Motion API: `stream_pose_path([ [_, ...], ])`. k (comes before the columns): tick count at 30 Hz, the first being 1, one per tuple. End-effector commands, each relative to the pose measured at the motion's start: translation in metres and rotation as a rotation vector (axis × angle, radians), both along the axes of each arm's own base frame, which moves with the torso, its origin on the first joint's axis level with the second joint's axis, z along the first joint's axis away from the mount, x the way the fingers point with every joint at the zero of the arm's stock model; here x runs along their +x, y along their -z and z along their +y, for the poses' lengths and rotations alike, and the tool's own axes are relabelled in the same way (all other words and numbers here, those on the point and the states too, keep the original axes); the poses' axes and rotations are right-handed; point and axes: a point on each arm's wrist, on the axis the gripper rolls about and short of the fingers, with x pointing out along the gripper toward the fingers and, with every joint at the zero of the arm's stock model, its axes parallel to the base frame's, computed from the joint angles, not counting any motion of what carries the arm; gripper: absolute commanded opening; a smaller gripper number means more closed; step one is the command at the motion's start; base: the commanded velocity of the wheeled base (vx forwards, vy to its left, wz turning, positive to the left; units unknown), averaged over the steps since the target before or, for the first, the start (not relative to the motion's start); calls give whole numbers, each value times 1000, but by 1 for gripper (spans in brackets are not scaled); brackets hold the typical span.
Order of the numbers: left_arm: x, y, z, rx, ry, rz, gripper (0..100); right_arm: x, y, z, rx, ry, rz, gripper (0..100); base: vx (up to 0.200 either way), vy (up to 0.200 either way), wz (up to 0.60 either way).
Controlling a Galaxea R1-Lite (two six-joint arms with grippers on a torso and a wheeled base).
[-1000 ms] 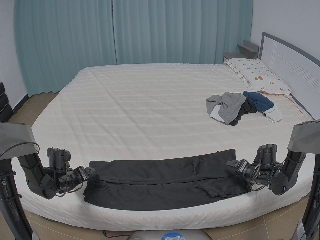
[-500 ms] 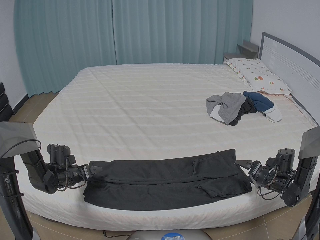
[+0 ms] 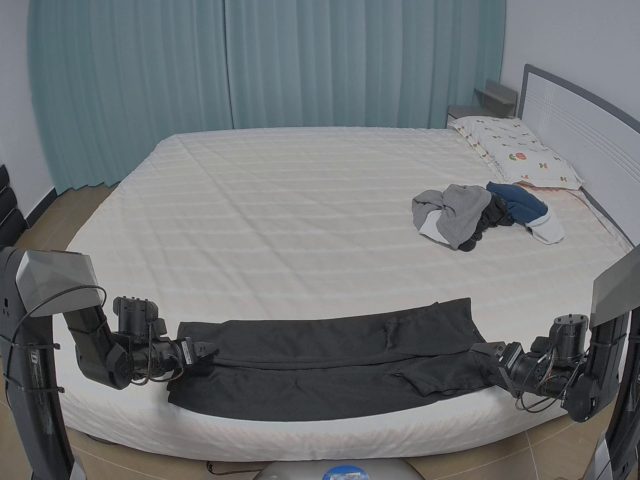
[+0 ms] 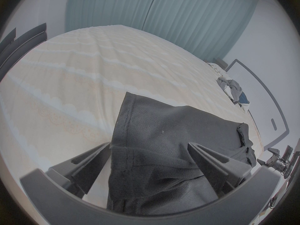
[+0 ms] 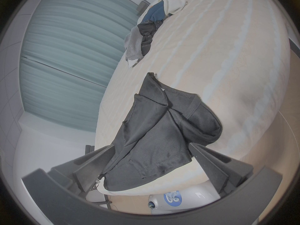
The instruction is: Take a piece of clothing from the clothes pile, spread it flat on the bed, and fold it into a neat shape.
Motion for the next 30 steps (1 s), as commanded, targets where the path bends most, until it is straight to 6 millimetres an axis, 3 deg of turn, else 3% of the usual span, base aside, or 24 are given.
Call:
stream_pose_path([
  [1, 1, 4, -1, 3, -2, 9, 100, 0, 2, 0, 0, -1, 3, 100, 0, 0, 0],
  [4, 1, 4, -1, 10, -8, 10, 100, -2, 2, 0, -1, -1, 9, 100, 0, 0, 0],
  [5, 0, 4, -2, 13, -10, 10, 0, -2, 2, 0, -1, -1, 9, 100, 0, 0, 0],
  [18, -12, -10, 1, 27, -29, 1, 0, -3, 3, -1, 0, 4, 17, 100, 0, 0, 0],
  [30, -10, -19, -2, -27, -67, -18, 0, -1, 3, -17, 12, 54, 14, 100, 0, 0, 0],
])
